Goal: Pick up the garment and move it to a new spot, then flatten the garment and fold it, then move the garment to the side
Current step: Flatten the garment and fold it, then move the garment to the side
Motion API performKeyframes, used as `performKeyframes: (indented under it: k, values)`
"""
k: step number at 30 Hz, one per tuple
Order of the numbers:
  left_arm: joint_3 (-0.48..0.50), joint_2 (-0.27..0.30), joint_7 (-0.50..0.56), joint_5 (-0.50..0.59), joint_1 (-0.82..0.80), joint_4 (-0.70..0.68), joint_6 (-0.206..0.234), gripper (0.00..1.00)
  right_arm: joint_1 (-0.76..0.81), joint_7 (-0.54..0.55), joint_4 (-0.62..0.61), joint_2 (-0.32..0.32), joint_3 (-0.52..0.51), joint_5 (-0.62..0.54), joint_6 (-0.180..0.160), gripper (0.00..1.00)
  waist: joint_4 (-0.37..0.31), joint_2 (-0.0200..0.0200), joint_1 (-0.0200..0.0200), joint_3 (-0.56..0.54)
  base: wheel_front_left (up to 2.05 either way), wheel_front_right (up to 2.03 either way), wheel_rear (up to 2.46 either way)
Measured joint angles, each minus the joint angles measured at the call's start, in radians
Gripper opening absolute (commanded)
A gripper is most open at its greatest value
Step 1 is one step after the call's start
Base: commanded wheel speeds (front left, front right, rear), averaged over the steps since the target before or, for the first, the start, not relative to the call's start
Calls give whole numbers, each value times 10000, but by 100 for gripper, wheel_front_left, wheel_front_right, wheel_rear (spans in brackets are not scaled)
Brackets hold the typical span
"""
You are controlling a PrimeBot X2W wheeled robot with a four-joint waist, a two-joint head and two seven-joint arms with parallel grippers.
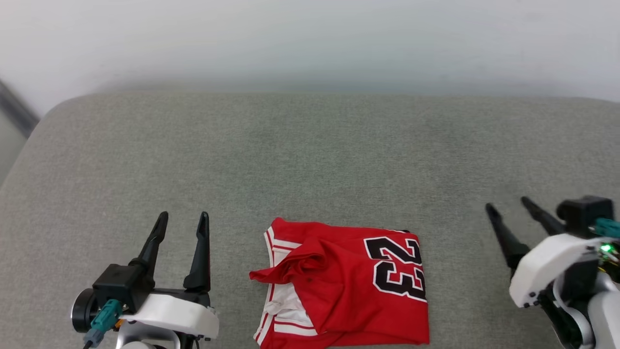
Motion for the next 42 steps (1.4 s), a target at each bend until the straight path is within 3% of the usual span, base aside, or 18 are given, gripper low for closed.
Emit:
performKeyframes:
  k: [5, 15, 33, 37, 42]
  values:
    - [167, 94, -21, -65, 163, 88, 71, 100, 892, -1273, -1168, 1020, -1229, -677, 0, 100, -229, 0, 0, -195, 0, 0, 0]
    - [215, 138, -27, -102, 629, 182, 288, 100, 2478, -1906, -2437, 2063, -1574, -1275, 0, 100, -361, 0, 0, -717, 0, 0, 0]
    - [290, 136, -23, -276, 978, 207, 516, 100, 3223, -1233, -3524, 2387, -1672, -1565, 2, 100, -458, 0, 0, -943, 0, 0, 0]
    - [309, 128, -25, -301, 940, 199, 514, 100, 3248, -777, -3442, 2422, -2096, -802, 2, 100, -411, 0, 0, -877, 0, 0, 0]
    - [270, -33, -38, -230, 765, 142, 468, 100, 3024, 591, -2623, 2207, -3001, 809, 0, 100, -197, 0, -1, -713, 0, 0, 0]
